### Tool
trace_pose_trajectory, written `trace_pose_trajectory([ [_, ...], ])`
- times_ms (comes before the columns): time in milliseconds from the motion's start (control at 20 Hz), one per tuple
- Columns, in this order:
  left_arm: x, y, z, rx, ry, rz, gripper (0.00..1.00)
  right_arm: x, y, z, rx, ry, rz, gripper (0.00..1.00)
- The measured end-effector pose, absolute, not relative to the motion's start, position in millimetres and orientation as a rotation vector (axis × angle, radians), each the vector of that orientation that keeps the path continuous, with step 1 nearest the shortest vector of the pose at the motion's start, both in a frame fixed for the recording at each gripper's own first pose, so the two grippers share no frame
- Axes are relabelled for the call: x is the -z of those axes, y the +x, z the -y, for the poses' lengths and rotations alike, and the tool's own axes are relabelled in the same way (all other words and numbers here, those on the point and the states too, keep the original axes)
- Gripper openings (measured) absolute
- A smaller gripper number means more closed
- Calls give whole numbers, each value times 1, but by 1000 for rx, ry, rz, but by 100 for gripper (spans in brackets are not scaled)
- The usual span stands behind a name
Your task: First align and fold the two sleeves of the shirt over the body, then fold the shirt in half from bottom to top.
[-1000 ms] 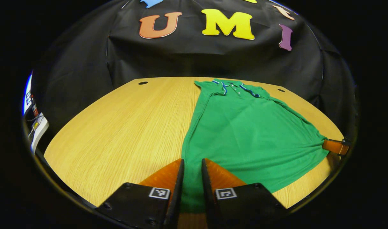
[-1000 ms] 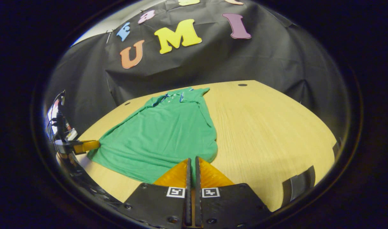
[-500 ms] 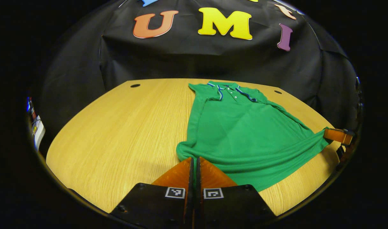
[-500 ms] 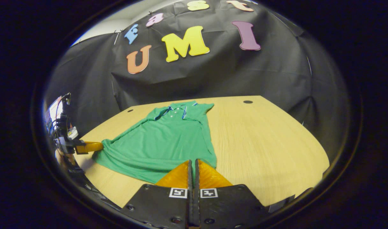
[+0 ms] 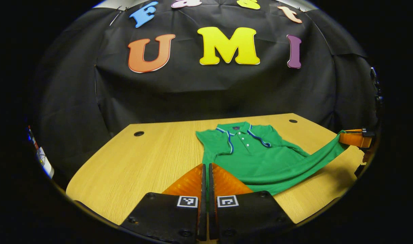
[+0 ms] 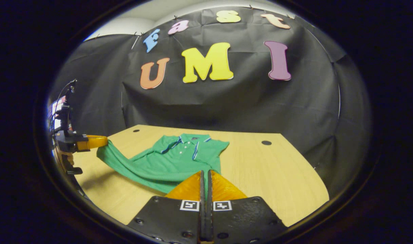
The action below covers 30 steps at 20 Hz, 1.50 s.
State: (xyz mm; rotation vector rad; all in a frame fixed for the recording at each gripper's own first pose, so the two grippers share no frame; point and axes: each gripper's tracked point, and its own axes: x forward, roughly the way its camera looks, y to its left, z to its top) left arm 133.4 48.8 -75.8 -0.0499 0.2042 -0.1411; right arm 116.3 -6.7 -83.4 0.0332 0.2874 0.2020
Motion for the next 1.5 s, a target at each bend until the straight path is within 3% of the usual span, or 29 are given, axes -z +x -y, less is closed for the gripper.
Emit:
trace_pose_trajectory([
  [400, -12, 235, -55, 112, 4, 46, 7, 24, 236, 9, -133, 4, -150, 0],
  [700, 7, 333, -52, 93, -117, 9, 7, 5, 342, -15, -92, -7, -68, 1],
  [900, 36, 395, -55, 57, -115, 5, 8, 16, 408, -21, -35, 9, -53, 0],
  [1100, 80, 434, -53, 53, -105, -35, 8, 64, 460, -13, 44, 48, -98, 0],
  [1300, 101, 455, -55, 59, -68, -29, 7, 118, 487, 11, 118, 64, -155, 0],
  [1500, 116, 466, -44, 70, -42, -39, 7, 136, 492, 16, 102, 19, -152, 0],
])
